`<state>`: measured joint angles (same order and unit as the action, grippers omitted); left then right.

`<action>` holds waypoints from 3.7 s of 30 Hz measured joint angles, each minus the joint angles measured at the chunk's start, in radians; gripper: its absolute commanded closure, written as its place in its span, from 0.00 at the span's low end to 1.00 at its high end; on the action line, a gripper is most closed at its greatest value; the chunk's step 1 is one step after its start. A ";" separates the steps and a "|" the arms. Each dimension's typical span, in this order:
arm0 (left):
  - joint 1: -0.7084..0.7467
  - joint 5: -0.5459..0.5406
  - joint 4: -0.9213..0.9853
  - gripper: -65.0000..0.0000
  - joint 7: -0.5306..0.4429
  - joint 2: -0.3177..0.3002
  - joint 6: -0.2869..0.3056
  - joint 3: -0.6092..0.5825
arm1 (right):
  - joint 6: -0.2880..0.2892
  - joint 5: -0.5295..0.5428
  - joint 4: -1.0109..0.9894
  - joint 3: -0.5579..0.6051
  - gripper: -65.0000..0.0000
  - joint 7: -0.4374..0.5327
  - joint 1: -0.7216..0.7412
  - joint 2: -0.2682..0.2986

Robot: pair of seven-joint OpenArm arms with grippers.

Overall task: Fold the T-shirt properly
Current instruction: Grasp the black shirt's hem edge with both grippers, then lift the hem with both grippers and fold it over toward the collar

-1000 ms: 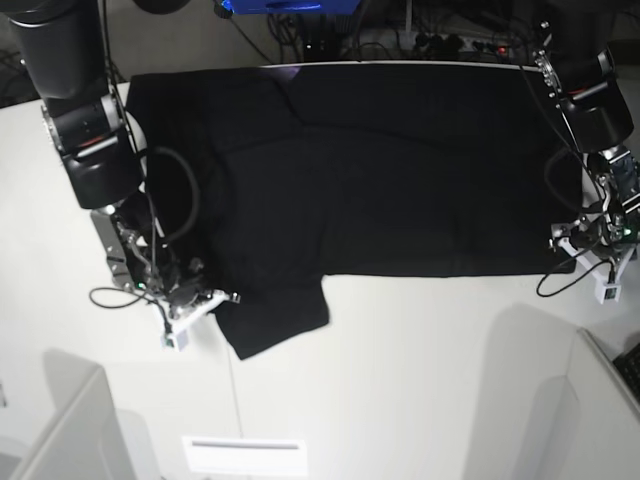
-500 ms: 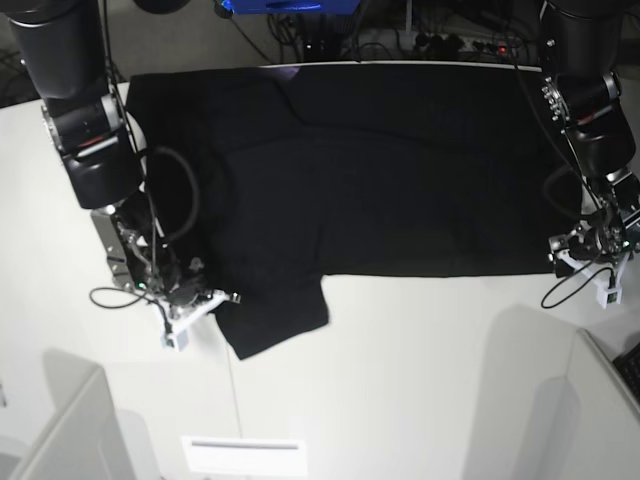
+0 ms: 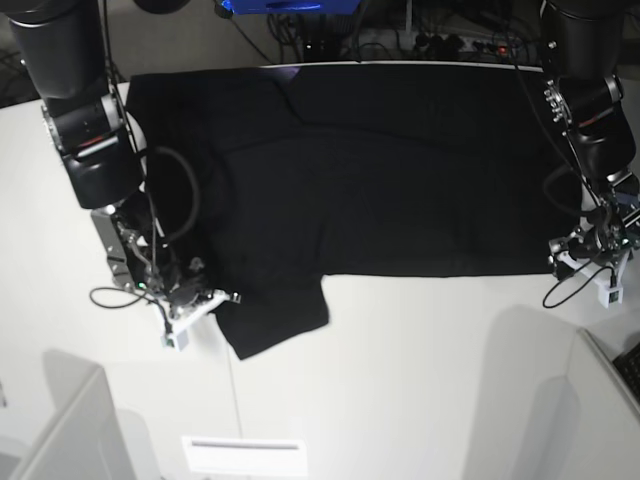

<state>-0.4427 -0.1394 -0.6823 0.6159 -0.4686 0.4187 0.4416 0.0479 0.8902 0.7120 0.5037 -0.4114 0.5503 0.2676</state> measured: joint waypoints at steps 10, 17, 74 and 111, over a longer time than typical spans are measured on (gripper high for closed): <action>0.005 -0.004 0.006 0.77 -0.033 0.012 -0.004 0.002 | 0.000 0.000 0.001 0.000 1.00 0.008 -0.006 0.000; 0.005 -0.014 -0.001 1.00 -0.033 0.025 -0.002 0.002 | 0.003 0.002 0.001 -0.008 1.00 0.018 -0.014 0.001; 0.369 -0.192 -0.785 1.00 0.396 0.102 0.156 0.245 | -0.013 -0.024 0.599 -0.333 1.00 -0.019 -0.409 0.071; 0.727 -0.368 -1.123 1.00 0.484 0.133 0.267 0.391 | -0.013 -0.016 1.115 -0.596 1.00 -0.183 -0.827 0.082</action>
<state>0.2840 -0.5072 -1.8057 1.1000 -0.3355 0.6853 0.8322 0.0353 0.8742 1.8275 -0.0921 -0.5949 -0.2764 0.3496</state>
